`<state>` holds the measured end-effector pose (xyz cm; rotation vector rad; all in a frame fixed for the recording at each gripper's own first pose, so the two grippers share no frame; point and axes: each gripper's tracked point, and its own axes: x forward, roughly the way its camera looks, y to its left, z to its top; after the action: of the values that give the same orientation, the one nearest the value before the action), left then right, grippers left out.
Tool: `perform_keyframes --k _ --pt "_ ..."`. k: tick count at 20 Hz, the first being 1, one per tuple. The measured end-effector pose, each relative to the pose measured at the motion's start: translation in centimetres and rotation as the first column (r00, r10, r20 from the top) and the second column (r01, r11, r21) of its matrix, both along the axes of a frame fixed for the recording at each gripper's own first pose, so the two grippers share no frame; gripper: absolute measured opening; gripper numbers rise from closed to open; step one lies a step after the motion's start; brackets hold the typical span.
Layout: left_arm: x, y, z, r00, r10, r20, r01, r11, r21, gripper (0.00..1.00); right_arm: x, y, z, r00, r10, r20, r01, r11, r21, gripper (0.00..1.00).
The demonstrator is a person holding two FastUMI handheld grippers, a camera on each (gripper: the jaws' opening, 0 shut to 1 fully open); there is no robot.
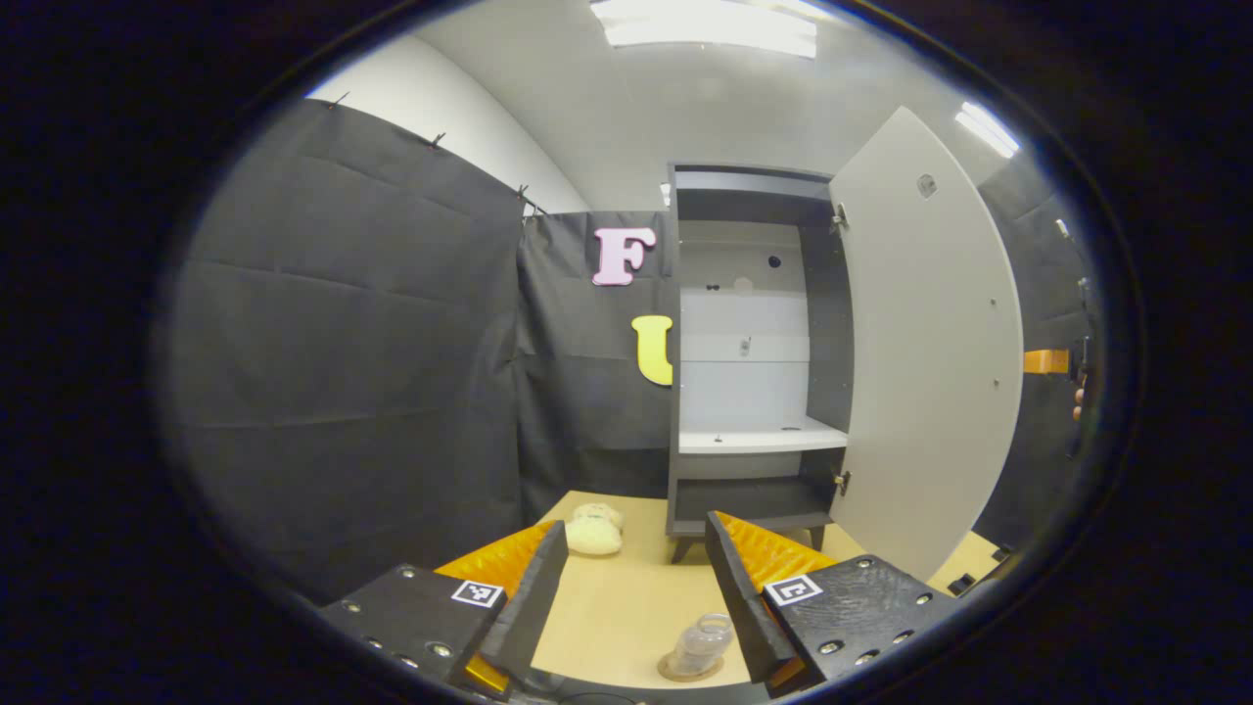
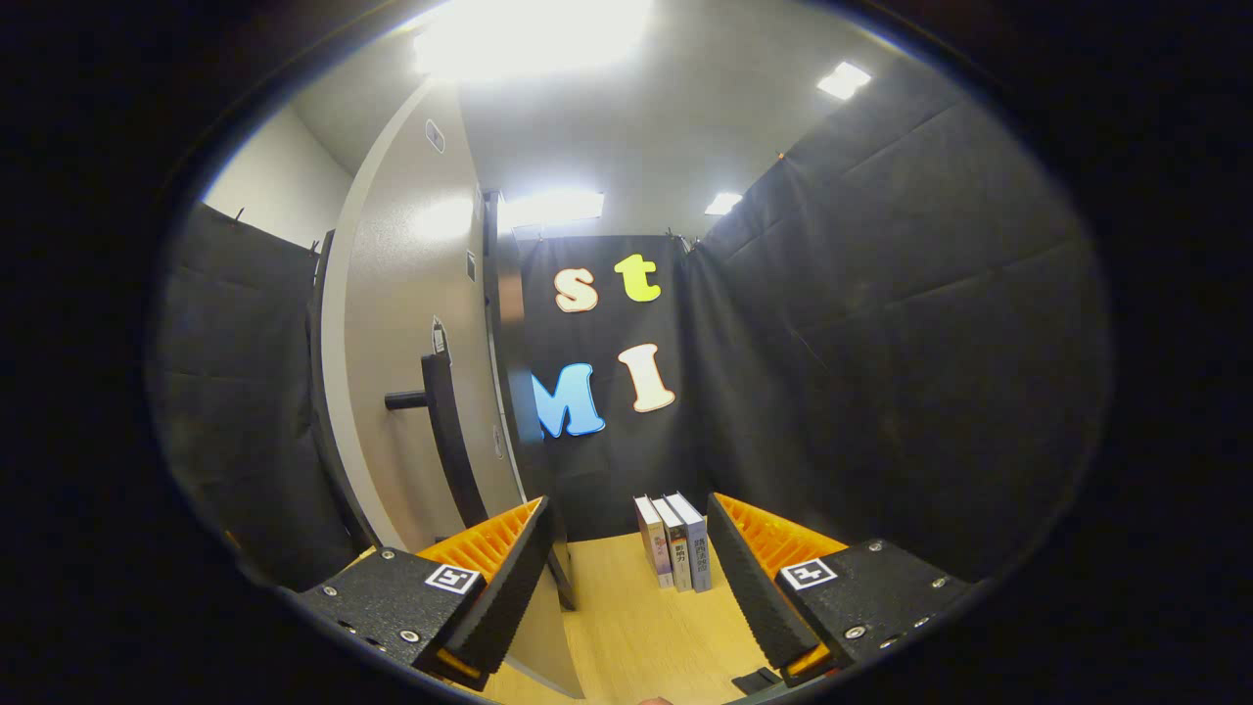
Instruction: Open the cabinet door with the right hand, grasp the bottle in the cabinet with the left hand and place it on the coaster, then close the cabinet door with the right hand.
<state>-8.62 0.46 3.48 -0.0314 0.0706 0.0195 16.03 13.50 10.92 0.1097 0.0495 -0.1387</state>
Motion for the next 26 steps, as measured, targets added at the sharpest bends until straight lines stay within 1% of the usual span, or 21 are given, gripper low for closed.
perform_keyframes --k 1,2,3,5,6,7,10,11,12,13,14,15,17,18,20,21,22,23,24,25,26 --pt "0.3 0.6 -0.1 1.0 0.003 0.004 -0.003 1.0 0.006 0.81 0.1 0.2 -0.1 1.0 0.001 -0.005 -0.001 1.0 -0.004 0.95" --pt "0.5 1.1 -0.2 1.0 0.004 0.004 -0.004 1.0 0.006 0.84 0.1 0.4 -0.2 1.0 0.006 -0.013 -0.006 1.0 -0.009 0.95" --pt "1.0 1.3 -0.6 1.0 0.001 0.0 -0.001 1.0 -0.001 0.87 0.1 0.3 -0.4 1.0 -0.007 -0.024 0.006 1.0 -0.022 0.95" --pt "1.7 2.0 -1.2 1.0 -0.006 -0.006 0.006 1.0 -0.018 0.87 -0.4 -0.4 0.0 0.999 -0.034 -0.016 0.033 0.998 -0.053 0.94" --pt "2.1 2.4 -1.3 1.0 -0.01 -0.005 0.01 1.0 -0.026 0.81 -0.2 -0.4 0.0 0.999 -0.041 -0.014 0.04 0.997 -0.063 0.93" --pt "2.5 2.8 -1.4 1.0 -0.014 -0.004 0.013 0.999 -0.033 0.87 -0.1 -0.4 0.0 0.999 -0.045 -0.014 0.044 0.996 -0.076 0.93" --pt "3.6 3.6 -1.8 1.0 -0.031 0.0 0.031 0.999 -0.042 0.87 -0.5 -0.2 0.1 0.999 -0.036 -0.02 0.033 0.992 -0.12 0.93" --pt "4.1 3.8 -1.9 0.999 -0.039 0.0 0.039 0.998 -0.044 0.81 -0.5 0.1 0.1 0.999 -0.029 -0.02 0.026 0.993 -0.117 0.93" --pt "4.5 4.0 -1.9 0.999 -0.043 0.002 0.043 0.998 -0.047 0.81 -0.4 0.5 0.1 1.0 -0.023 -0.019 0.021 0.994 -0.11 0.93" --pt "4.8 4.2 -2.0 0.999 -0.051 0.007 0.051 0.997 -0.053 0.81 -0.5 0.9 0.1 1.0 -0.022 -0.018 0.02 0.994 -0.104 0.88" --pt "5.1 4.4 -2.1 0.998 -0.058 0.009 0.058 0.996 -0.06 0.81 -0.5 1.1 0.1 1.0 -0.026 -0.014 0.024 0.995 -0.101 0.88" --pt "5.8 4.0 -2.2 0.998 -0.066 0.01 0.067 0.996 -0.066 0.81 -0.6 1.2 0.1 0.999 -0.03 -0.009 0.029 0.994 -0.103 0.93" --pt "6.5 4.1 -2.4 0.997 -0.079 0.011 0.08 0.995 -0.067 0.81 -0.4 1.4 0.2 0.999 -0.036 -0.005 0.035 0.994 -0.104 0.93" --pt "6.7 4.4 -2.4 0.996 -0.085 0.013 0.085 0.994 -0.065 0.81 -0.5 1.7 0.1 0.999 -0.034 -0.006 0.034 0.994 -0.102 0.88" --pt "7.2 5.2 -2.6 0.996 -0.086 0.018 0.087 0.994 -0.06 0.81 -0.5 2.3 0.1 1.0 -0.025 -0.006 0.024 0.995 -0.101 0.88" --pt "7.4 5.5 -2.7 0.996 -0.086 0.019 0.087 0.994 -0.061 0.81 -0.6 2.6 0.2 1.0 -0.02 -0.004 0.019 0.995 -0.102 0.93" --pt "7.6 5.6 -3.0 0.996 -0.089 0.017 0.09 0.994 -0.066 0.81 -0.5 2.8 0.1 1.0 -0.016 -0.001 0.016 0.995 -0.102 0.88" --pt "7.9 6.0 -3.2 0.996 -0.093 0.015 0.094 0.993 -0.072 0.81 -0.4 3.1 0.2 1.0 -0.013 0.007 0.014 0.995 -0.103 0.93" --pt "8.2 6.3 -3.4 0.995 -0.094 0.014 0.095 0.993 -0.076 0.81 -0.3 3.4 0.3 1.0 -0.008 0.012 0.009 0.994 -0.11 0.88" --pt "8.5 6.6 -3.8 0.995 -0.095 0.008 0.096 0.992 -0.077 0.81 -0.1 3.7 0.3 1.0 0.001 0.016 0.001 0.993 -0.118 0.93" --pt "8.6 6.9 -4.0 0.995 -0.099 0.004 0.099 0.992 -0.077 0.81 0.0 3.9 0.3 1.0 0.01 0.017 -0.008 0.992 -0.124 0.93"
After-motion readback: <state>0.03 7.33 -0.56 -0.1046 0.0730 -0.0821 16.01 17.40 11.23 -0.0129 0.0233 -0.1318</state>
